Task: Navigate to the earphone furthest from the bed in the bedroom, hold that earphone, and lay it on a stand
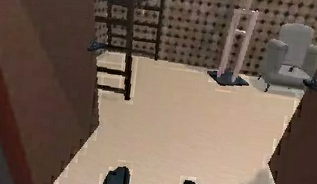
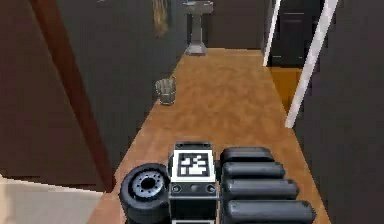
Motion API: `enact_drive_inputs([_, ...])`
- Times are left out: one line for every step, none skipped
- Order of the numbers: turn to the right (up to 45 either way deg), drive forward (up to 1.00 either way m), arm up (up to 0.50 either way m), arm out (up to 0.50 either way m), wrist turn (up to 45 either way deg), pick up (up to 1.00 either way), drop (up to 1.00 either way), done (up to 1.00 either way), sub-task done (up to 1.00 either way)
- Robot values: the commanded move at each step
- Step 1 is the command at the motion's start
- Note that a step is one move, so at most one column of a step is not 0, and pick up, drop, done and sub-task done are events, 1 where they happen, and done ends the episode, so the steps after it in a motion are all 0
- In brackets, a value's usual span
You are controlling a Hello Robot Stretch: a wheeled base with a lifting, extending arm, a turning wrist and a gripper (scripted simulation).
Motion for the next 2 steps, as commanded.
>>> enact_drive_inputs([-45.0,0.0,0.0,0.0,0.0,0.0,0.0,0.0,0.0])
enact_drive_inputs([-39.0,0.0,0.0,0.0,0.0,0.0,0.0,0.0,0.0])
